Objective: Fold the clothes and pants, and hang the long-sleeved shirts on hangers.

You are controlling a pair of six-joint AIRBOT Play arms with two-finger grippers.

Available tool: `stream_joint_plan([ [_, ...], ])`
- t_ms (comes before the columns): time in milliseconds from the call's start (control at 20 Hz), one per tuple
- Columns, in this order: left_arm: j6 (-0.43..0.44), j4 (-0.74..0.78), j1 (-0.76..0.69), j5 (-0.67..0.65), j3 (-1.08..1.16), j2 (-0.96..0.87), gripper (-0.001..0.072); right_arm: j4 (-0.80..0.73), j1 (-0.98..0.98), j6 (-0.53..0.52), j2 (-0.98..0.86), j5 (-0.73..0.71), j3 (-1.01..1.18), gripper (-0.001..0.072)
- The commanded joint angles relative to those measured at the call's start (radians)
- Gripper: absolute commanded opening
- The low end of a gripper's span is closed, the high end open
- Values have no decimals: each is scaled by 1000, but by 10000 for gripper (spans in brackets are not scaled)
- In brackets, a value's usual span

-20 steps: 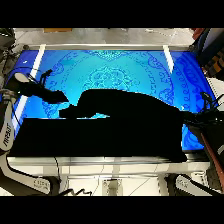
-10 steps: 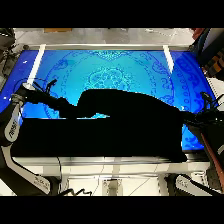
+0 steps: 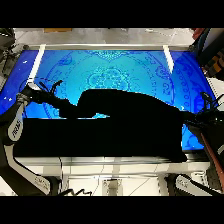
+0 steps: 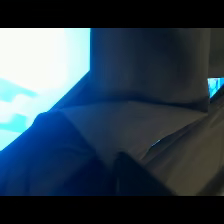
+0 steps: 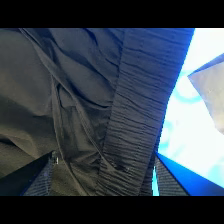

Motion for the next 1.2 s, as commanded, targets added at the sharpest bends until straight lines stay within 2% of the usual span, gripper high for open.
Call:
stream_joint_plan([
  [0, 2, -1, -3, -18, 3, 14, 10, 1, 0, 0, 0, -2, 0, 671],
  [150, -6, 0, 3, -15, 51, 45, 9, 1, 0, 0, 0, -22, 0, 670],
  [300, -102, 0, 6, 16, 248, 53, 8, 7, 0, 1, 0, -100, 0, 670],
  [450, -205, 19, 9, 126, 542, 53, 8, 39, 0, 1, 0, -183, 0, 669],
  [550, -231, 61, 24, 224, 678, 79, 8, 53, 0, 1, 0, -268, 0, 669],
  [650, -230, 117, 47, 348, 644, 171, 8, 57, 0, 47, 0, -347, 0, 668],
  [750, -227, 255, 71, 369, 568, 261, 8, 56, 0, 114, 0, -422, 0, 668],
  [900, -228, 535, 109, 254, 468, 312, 8, 48, 0, 161, 0, -460, 0, 667],
  [950, -227, 583, 122, 205, 437, 304, 9, 48, 0, 171, -1, -453, 0, 667],
  [1050, -227, 591, 151, 141, 350, 276, 8, 45, 0, 201, -2, -414, 0, 644],
  [1100, -227, 592, 160, 127, 293, 259, 8, 42, -1, 204, -5, -383, 0, 564],
  [1150, -227, 598, 167, 128, 230, 241, 8, 41, -3, 204, -10, -352, 0, 549],
])
